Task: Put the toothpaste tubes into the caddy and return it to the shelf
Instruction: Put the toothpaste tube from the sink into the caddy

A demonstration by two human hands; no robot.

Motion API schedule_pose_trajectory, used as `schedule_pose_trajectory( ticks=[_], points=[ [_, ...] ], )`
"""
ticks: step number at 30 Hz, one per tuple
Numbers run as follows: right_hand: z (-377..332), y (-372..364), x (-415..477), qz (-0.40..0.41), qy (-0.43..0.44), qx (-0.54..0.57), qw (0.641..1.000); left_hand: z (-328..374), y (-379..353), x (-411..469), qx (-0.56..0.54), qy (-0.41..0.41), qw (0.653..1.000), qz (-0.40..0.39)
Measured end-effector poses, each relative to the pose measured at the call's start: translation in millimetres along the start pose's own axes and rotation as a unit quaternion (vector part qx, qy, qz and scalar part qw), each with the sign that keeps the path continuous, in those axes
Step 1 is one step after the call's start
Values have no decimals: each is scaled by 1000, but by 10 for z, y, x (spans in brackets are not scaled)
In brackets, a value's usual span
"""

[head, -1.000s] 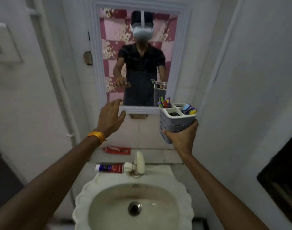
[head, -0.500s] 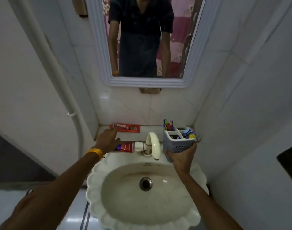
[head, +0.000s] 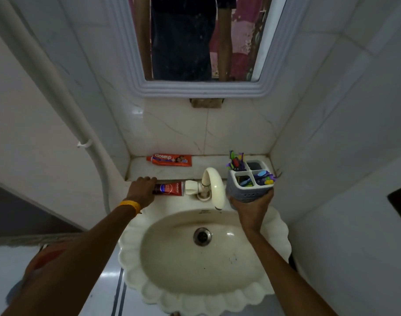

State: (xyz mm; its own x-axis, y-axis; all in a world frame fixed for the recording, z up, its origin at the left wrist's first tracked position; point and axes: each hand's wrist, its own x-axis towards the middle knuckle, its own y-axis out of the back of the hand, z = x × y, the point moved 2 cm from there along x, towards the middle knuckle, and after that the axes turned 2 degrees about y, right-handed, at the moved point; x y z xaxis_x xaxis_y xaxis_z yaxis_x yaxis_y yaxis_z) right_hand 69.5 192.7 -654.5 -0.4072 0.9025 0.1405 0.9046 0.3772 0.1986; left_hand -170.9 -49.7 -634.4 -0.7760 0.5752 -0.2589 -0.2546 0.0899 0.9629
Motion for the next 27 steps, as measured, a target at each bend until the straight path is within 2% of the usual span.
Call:
schedule_pose_trajectory(
  ticks=[6, 10, 15, 18, 24, 27],
  points=[
    [-12, 43, -94, 15, -18, 67, 997, -59, -69, 25, 8, -7, 1000, 2],
    [-12, 72, -150, 19, -20, 67, 997, -77, -34, -32, 15, -24, 1000, 10],
    [21, 83, -172, 15, -17, 49, 999, -92, 226, -131, -130, -37, 991, -19],
    [40, 85, -165, 8, -9, 37, 999, -84, 537, -226, -191, -44, 980, 19],
    [64, 98, -149, -15, -12, 45, 999, 95, 1191, -408, -219, -88, 960, 148],
    [37, 103, -135, -23, -11, 66, 998, 353, 1576, -483, -254, -140, 937, 194]
  ],
)
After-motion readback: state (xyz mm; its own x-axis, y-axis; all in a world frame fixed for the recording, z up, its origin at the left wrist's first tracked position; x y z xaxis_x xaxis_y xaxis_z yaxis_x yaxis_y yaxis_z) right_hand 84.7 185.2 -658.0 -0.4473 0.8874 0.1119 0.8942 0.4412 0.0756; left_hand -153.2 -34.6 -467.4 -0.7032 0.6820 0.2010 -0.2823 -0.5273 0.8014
